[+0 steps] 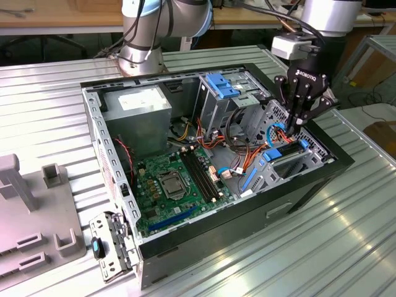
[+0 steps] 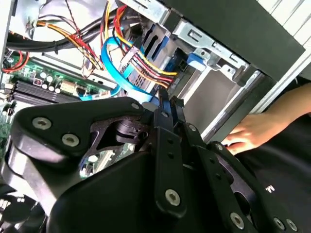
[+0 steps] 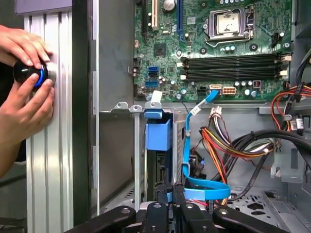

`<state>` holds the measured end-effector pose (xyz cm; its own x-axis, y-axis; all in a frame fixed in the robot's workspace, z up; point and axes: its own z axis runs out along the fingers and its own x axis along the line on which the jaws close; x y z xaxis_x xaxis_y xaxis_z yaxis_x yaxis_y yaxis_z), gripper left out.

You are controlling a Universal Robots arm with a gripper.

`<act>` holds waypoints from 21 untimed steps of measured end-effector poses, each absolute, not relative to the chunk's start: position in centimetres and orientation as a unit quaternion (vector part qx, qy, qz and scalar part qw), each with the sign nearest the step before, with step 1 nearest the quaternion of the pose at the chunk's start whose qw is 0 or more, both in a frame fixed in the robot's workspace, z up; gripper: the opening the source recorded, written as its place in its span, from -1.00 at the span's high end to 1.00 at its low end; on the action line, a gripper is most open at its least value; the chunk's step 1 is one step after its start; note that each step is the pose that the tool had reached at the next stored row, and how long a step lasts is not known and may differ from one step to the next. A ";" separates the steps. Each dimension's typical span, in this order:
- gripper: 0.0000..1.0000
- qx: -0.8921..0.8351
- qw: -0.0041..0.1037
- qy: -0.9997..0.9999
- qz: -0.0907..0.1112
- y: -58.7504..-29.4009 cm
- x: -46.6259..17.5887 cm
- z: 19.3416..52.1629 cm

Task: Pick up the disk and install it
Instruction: 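Insert the second disk wire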

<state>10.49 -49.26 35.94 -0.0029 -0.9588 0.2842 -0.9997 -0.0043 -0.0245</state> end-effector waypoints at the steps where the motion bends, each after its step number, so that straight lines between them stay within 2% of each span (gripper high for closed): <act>1: 0.68 0.700 0.089 -0.700 0.108 -49.3 10.3 35.9; 4: 0.68 0.702 0.070 -0.703 0.091 -49.9 9.8 35.8; 9: 0.68 0.704 0.051 -0.705 0.074 -51.1 9.8 35.8; 11: 0.68 0.705 0.020 -0.707 0.044 -52.6 9.8 35.7; 12: 0.68 0.706 0.011 -0.708 0.038 -53.2 9.8 35.7; 14: 0.68 0.717 0.007 -0.695 0.041 -53.8 9.7 35.6; 21: 0.68 0.716 0.006 -0.696 0.042 -54.3 9.6 35.0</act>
